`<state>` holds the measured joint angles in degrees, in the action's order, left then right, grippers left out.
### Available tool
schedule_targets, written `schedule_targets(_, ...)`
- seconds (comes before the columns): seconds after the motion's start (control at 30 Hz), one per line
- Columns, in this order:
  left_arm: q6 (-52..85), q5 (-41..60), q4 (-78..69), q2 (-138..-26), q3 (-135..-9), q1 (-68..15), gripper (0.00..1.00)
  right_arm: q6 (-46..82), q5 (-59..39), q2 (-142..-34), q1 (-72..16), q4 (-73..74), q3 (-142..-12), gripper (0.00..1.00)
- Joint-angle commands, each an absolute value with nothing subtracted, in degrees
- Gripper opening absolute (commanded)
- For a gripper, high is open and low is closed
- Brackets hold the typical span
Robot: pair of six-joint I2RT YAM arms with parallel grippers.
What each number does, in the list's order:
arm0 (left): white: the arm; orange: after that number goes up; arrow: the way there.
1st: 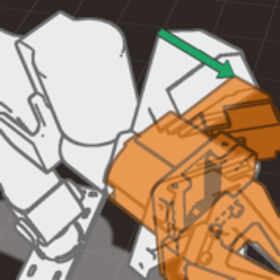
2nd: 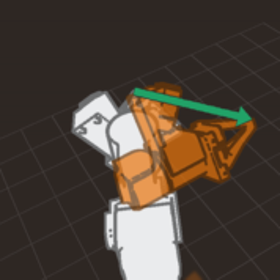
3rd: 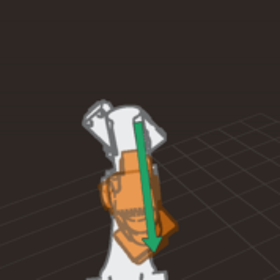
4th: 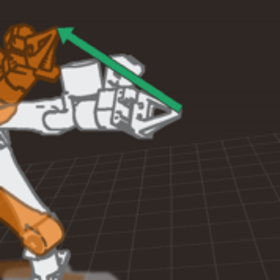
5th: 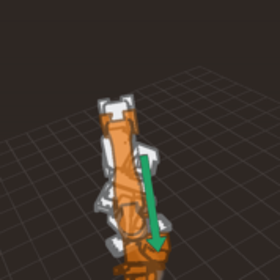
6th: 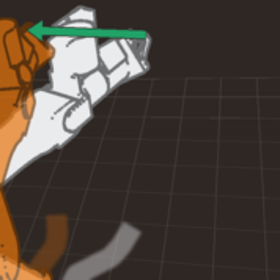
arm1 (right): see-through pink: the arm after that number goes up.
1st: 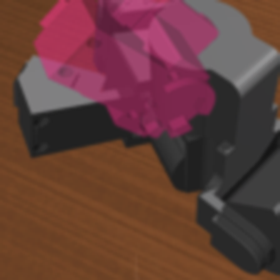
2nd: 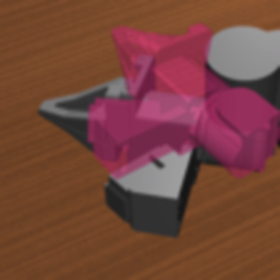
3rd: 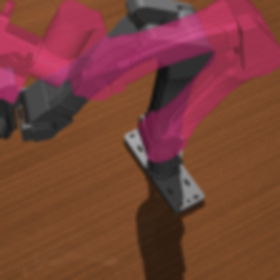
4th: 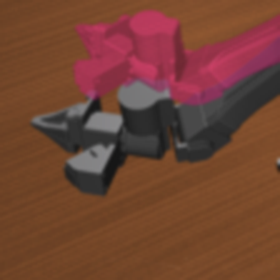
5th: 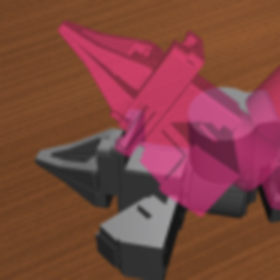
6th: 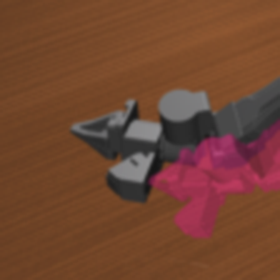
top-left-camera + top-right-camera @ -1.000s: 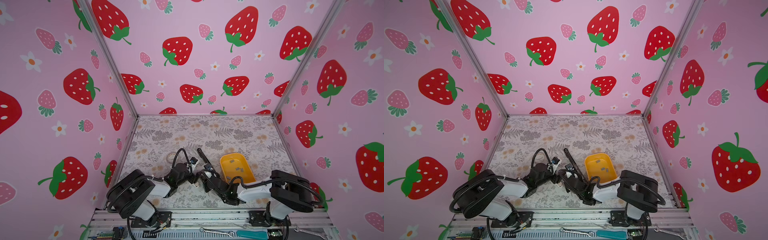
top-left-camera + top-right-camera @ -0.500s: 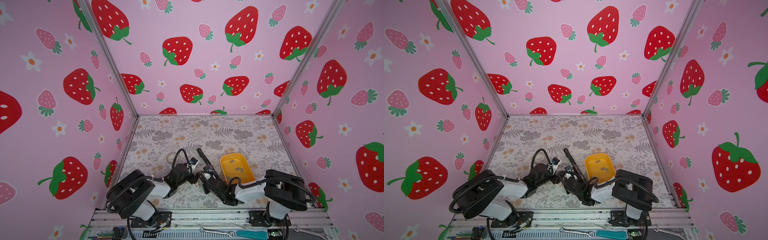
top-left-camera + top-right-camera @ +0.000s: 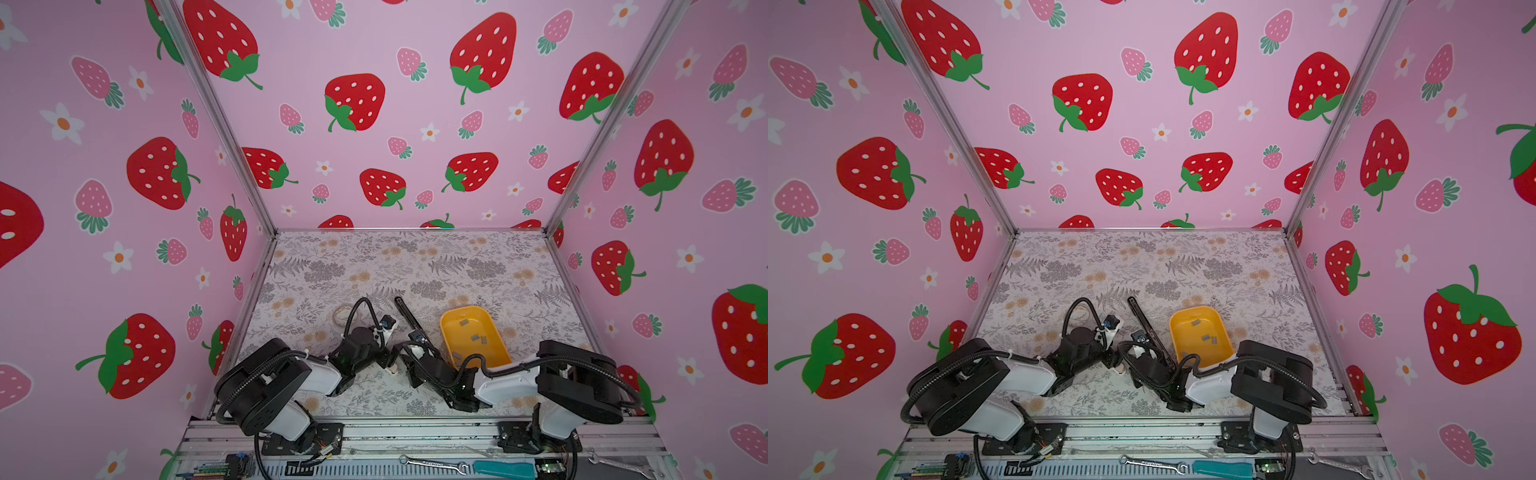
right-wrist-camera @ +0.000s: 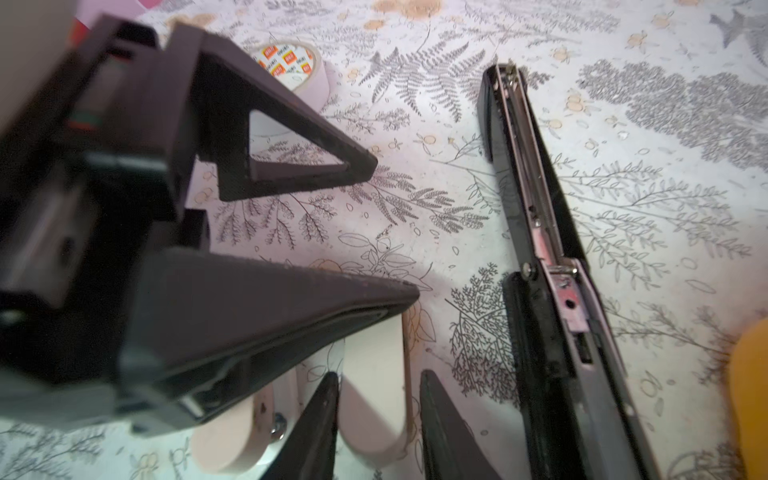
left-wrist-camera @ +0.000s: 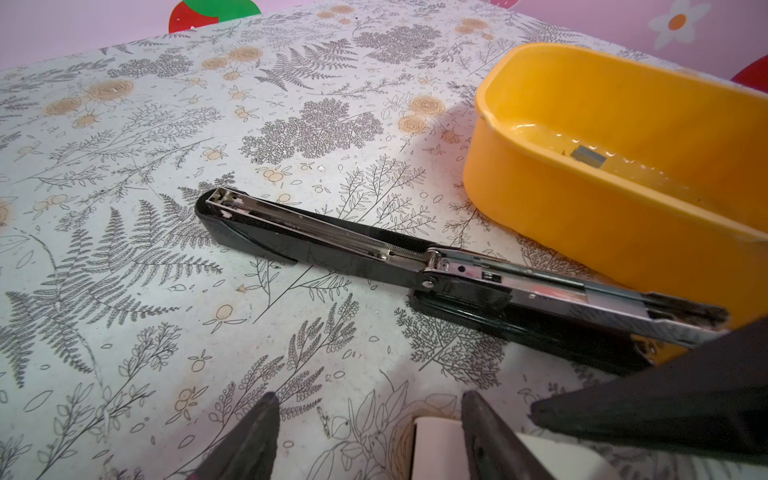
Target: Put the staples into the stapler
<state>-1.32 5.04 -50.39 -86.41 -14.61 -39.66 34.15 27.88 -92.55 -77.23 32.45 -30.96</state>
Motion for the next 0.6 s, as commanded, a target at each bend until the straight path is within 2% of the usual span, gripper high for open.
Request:
schedule_targets(0.0,-2.64,5.10,-49.90,-87.10,-15.15,-40.25,0.70,33.40,29.36,-89.34,-77.17,32.52,-30.01,0.35)
schedule_targets(0.27,-2.78,4.66,-50.45,-87.78,-15.10,-40.47,0.70,33.35,31.03,-91.80,-77.16,32.43,-31.97,0.26)
schedule_targets(0.57,-3.16,4.62,-50.19,-87.99,-15.31,-40.86,0.70,34.15,30.57,-95.10,-77.08,32.90,-32.47,0.25)
